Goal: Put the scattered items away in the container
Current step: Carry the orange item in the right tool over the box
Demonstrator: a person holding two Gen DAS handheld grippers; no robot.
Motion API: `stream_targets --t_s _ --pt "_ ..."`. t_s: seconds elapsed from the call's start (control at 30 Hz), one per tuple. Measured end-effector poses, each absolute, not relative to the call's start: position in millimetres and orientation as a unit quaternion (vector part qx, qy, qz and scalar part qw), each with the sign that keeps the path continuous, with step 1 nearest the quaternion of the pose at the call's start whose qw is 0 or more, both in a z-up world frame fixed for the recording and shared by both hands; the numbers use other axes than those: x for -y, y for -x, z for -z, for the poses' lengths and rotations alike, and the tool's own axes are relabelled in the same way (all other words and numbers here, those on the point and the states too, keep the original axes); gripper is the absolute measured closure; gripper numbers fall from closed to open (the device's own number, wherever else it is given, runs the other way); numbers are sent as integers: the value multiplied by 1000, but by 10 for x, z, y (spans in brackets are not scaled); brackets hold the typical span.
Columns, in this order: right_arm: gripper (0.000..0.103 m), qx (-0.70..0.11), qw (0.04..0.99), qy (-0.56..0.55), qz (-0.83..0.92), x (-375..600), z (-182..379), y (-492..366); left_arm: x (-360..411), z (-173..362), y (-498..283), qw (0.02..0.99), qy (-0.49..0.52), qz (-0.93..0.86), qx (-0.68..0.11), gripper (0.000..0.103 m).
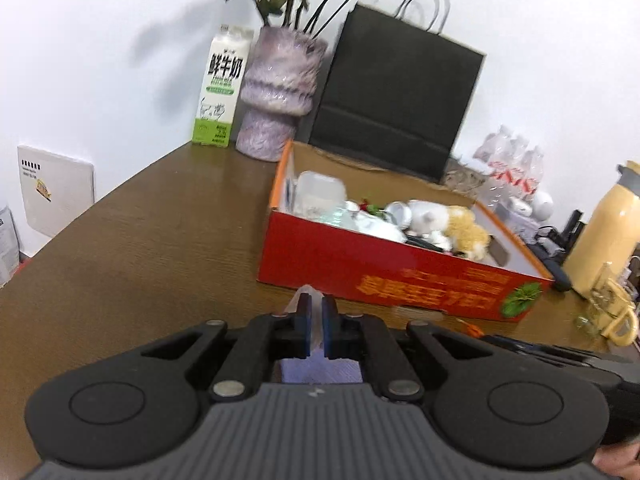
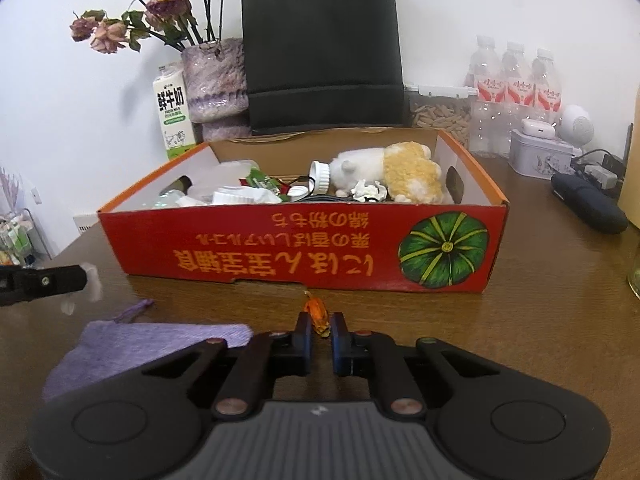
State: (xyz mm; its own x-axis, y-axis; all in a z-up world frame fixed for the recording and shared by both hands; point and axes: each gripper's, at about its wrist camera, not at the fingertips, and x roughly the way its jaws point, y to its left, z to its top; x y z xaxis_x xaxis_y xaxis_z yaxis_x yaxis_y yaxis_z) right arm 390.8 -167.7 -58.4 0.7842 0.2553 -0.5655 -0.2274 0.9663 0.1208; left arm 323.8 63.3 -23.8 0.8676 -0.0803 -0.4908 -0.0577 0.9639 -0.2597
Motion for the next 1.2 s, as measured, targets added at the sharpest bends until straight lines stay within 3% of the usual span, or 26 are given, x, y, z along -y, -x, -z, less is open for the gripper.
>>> stream_targets --t_s 0.77,1.2 --pt "94 -260 955 -74 -121 2197 126 -2245 287 -68 -2075 956 68 100 -266 97" --pt "94 -215 964 -81 -134 2318 -135 -1591 378 -337 -1522 970 47 90 -223 97"
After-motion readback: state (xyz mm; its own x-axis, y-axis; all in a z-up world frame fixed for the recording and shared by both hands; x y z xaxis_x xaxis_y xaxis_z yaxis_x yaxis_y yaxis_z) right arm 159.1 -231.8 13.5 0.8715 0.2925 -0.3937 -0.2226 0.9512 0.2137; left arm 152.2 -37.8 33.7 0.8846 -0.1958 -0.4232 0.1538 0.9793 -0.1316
